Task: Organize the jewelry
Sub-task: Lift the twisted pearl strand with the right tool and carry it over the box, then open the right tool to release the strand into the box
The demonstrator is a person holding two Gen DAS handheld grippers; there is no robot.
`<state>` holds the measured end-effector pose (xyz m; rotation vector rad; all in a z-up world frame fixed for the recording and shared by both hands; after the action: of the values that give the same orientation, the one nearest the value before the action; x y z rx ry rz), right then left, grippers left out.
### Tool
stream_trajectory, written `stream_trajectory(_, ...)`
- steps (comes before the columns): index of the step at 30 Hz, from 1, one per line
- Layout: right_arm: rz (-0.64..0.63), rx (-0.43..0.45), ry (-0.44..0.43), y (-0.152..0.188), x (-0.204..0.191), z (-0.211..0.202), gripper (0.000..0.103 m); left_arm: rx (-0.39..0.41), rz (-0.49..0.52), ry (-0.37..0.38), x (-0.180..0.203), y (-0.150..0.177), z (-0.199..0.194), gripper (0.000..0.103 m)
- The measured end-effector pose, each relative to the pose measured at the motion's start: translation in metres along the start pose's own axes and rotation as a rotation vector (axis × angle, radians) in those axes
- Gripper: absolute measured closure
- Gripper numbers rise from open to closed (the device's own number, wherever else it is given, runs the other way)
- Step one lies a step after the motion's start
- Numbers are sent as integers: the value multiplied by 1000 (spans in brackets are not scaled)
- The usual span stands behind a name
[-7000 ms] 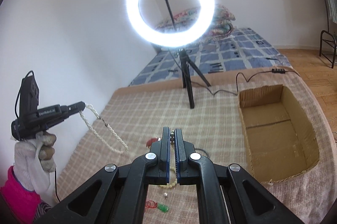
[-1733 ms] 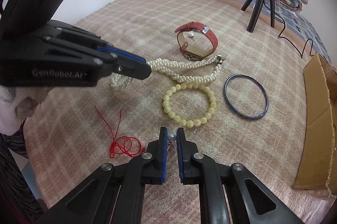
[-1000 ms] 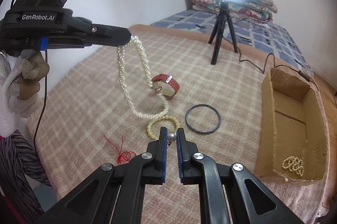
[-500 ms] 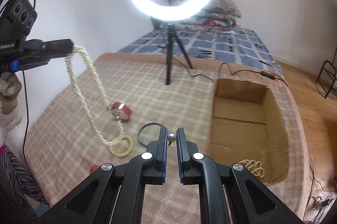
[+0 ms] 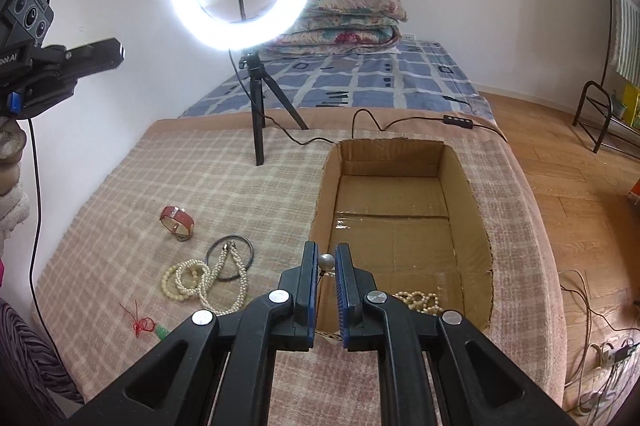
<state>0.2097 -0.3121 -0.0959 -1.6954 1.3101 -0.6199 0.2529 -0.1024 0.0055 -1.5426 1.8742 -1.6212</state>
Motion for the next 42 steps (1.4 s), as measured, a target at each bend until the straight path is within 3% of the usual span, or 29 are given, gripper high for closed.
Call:
stream_trajectory(10, 27, 1, 40, -2, 13, 5, 97, -21, 104, -86, -6, 22, 4, 102)
stream_trajectory(22, 39, 8, 74, -3, 23, 10, 94, -29, 246, -94, 14, 52, -15, 102)
stream_trajectory(24, 30, 21, 79, -4, 21, 8, 75, -30, 285, -90, 20, 60, -23, 102)
stream_trajectory(26, 22, 32, 93, -5, 19, 6, 36, -32, 317, -91, 25, 66, -30, 102)
stream_trajectory(28, 15, 56, 106, -7, 18, 2, 24, -36, 339, -89, 28, 73, -37, 102)
stream_trajectory(33, 13, 74, 132, -9, 18, -1, 16, -52, 339, -95, 25, 84, -50, 102)
stream_trajectory(35, 11, 75, 136, -10, 18, -1, 12, -62, 339, -108, 21, 88, -54, 97)
stream_trajectory(36, 11, 77, 136, -10, 17, -1, 12, -64, 337, -116, 18, 90, -56, 81)
stream_trajectory(37, 9, 81, 135, -10, 16, -2, 11, -63, 333, -121, 16, 92, -59, 57)
stream_trajectory(39, 5, 87, 132, -11, 14, -3, 9, -45, 324, -135, 12, 93, -66, 40)
stream_trajectory(42, -5, 97, 131, -11, 10, -4, 4, -53, 312, -154, 4, 98, -73, 40)
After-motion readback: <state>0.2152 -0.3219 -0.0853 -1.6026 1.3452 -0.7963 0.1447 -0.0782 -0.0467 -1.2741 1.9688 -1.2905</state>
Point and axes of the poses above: each gripper's, at about its wrist camera, not at the fingertips, and z roughly the way its jaws point, x to its right, y to its underside, the point moved 5 cm from there along z, roughly the way its jaws point, and after that the axes turned 15 degrees about x, right-handed, at the moved point
